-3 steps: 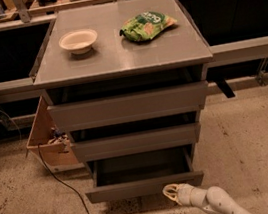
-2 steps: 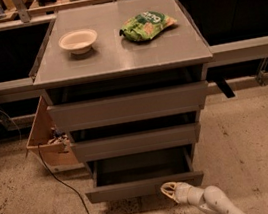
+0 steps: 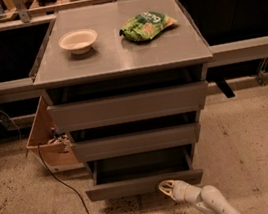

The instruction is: Close bottom drawer

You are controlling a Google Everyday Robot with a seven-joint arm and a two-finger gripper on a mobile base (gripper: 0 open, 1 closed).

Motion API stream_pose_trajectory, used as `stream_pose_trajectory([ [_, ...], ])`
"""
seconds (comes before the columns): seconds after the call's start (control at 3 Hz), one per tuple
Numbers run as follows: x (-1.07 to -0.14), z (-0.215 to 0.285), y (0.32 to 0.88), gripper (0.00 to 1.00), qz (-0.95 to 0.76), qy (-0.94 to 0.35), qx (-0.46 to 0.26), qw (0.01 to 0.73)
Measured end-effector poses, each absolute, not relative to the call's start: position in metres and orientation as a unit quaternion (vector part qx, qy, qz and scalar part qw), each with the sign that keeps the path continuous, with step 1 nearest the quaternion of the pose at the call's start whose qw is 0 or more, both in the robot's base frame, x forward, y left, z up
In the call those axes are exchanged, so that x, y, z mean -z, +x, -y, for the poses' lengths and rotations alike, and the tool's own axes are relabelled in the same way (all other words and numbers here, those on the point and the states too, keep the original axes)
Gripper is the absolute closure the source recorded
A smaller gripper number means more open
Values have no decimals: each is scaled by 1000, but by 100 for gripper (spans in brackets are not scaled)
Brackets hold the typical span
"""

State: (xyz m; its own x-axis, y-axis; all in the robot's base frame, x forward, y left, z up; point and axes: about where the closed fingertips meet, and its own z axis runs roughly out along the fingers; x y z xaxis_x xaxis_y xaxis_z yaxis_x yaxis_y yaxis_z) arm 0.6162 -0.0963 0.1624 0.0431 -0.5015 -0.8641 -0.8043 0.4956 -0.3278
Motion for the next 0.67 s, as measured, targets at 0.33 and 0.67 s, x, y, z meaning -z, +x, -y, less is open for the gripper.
stream_pose_trajectory([
  [0.33, -164, 91, 627, 100, -680, -467, -139, 548],
  [0.67, -166, 77, 638, 100, -676, -456, -145, 561],
])
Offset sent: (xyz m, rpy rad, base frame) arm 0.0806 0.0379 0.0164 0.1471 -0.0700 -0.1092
